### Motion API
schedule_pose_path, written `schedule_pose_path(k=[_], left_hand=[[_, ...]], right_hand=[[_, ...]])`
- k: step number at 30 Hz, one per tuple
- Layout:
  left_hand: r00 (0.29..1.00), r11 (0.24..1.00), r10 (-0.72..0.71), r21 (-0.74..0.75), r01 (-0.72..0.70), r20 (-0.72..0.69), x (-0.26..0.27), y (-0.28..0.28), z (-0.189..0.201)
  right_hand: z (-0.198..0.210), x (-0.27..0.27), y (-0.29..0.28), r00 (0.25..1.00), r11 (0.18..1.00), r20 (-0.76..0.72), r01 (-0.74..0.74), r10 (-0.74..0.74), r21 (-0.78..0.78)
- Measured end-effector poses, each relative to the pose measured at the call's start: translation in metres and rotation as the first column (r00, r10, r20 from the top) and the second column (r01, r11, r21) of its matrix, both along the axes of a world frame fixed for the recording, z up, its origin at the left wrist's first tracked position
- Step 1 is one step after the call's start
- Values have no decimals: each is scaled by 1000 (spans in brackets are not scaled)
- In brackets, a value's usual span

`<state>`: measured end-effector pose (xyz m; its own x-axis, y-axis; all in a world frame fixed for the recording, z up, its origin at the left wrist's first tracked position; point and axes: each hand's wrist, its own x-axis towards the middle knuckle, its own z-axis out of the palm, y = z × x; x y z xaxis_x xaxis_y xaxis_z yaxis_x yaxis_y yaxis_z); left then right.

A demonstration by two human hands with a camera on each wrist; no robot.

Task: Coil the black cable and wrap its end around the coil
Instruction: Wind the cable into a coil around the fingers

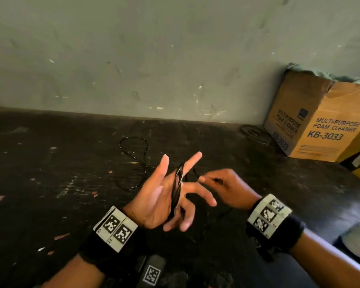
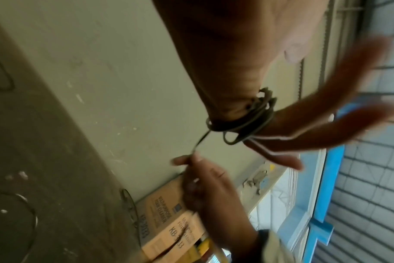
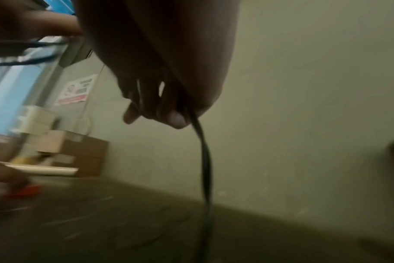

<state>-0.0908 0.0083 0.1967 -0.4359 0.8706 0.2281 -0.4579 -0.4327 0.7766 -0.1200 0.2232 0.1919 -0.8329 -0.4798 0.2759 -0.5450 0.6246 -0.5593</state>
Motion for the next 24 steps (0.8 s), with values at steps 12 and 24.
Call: schedule_pose_path(k=[12, 24], left_hand=[[759, 723, 514, -274, -634, -400, -20, 7, 4], [970, 913, 4, -396, -102, -241, -3, -4, -10]], right_hand=[[29, 64, -52, 881, 944, 421, -299, 216, 141], [110, -4, -2, 980, 957, -133, -107, 147, 270]])
